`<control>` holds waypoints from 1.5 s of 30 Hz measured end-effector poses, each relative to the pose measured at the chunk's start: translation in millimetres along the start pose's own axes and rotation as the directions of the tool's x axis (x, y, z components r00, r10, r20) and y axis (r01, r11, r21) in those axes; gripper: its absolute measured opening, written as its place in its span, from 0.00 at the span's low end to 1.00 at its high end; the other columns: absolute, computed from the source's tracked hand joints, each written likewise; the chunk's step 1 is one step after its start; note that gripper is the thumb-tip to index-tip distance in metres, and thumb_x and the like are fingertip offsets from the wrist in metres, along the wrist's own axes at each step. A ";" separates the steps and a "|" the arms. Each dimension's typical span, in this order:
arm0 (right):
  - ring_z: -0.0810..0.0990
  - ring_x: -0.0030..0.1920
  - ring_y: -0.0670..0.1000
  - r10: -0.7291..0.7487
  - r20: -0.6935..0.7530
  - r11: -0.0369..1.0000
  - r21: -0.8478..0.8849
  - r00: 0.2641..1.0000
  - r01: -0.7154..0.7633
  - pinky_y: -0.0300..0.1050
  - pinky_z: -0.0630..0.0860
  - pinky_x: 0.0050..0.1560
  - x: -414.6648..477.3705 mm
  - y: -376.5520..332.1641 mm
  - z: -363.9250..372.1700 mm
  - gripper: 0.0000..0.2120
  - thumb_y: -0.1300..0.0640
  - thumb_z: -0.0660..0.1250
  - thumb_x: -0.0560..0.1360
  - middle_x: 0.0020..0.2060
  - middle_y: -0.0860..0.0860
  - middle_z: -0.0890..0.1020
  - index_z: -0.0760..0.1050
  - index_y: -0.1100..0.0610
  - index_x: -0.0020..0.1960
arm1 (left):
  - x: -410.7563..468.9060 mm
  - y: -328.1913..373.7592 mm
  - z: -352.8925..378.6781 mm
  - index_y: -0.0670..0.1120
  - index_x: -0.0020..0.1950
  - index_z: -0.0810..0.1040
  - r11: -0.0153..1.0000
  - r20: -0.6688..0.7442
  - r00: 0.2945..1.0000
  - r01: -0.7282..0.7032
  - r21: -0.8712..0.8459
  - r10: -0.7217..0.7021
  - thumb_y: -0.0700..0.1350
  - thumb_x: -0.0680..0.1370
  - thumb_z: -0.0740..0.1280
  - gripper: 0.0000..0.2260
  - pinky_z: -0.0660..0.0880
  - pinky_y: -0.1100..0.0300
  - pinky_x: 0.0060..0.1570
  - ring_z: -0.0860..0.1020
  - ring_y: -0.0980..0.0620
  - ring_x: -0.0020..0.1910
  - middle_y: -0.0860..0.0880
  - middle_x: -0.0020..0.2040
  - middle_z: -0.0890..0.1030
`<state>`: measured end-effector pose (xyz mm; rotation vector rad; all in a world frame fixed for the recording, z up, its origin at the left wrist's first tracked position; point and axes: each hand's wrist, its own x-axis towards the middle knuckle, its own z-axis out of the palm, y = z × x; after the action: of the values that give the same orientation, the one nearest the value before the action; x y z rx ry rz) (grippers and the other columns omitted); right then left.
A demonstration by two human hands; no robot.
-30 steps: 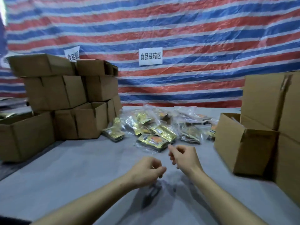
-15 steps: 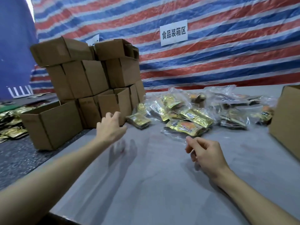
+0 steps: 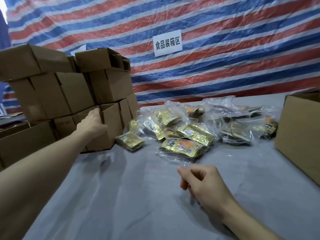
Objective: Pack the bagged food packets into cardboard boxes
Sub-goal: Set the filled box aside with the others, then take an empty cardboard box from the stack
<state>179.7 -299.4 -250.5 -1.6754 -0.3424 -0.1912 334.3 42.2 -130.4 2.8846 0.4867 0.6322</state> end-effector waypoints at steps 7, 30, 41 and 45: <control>0.68 0.20 0.49 0.040 0.009 0.999 0.008 0.999 -0.040 0.34 0.63 0.21 -2.1 -1.2 0.9 0.23 0.52 0.68 0.80 0.18 0.45 0.71 0.77 0.54 0.26 | -33.0 11.0 -5.5 0.41 0.60 0.81 0.981 -0.207 0.964 -0.139 0.133 0.165 0.40 0.80 0.67 0.10 0.71 0.46 0.42 0.78 0.34 0.52 0.37 0.61 0.73; 0.82 0.49 0.42 -0.067 -0.316 0.979 0.160 0.946 0.123 0.35 0.76 0.48 -5.4 -23.4 -18.9 0.18 0.36 0.70 0.74 0.48 0.44 0.84 0.78 0.47 0.55 | -233.5 44.4 -82.7 0.44 0.42 0.69 0.637 -0.476 0.725 -0.678 -0.366 0.498 0.53 0.72 0.55 0.12 0.69 0.60 0.33 0.71 0.54 0.40 0.47 0.46 0.69; 0.83 0.53 0.44 -0.023 -0.425 0.946 0.284 0.905 0.158 0.46 0.81 0.54 1.7 -19.0 -28.8 0.34 0.30 0.76 0.58 0.51 0.40 0.84 0.76 0.44 0.58 | -194.1 110.3 -0.1 0.54 0.67 0.74 0.062 -0.091 0.975 -0.106 -0.992 0.201 0.62 0.65 0.69 0.31 0.78 0.61 0.49 0.81 0.56 0.55 0.53 0.57 0.81; 0.81 0.51 0.38 -0.026 -0.540 0.948 0.253 0.841 0.192 0.36 0.78 0.48 5.0 -19.2 -38.7 0.33 0.31 0.76 0.56 0.49 0.35 0.82 0.76 0.43 0.56 | -199.6 112.6 53.9 0.54 0.61 0.82 -0.035 0.289 0.876 0.327 -0.944 0.386 0.63 0.66 0.76 0.27 0.83 0.58 0.40 0.86 0.47 0.52 0.48 0.55 0.87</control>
<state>180.8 -335.1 -225.7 -1.2374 -0.0394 -0.6480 217.6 -135.8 -231.2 1.3560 -0.1872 0.0360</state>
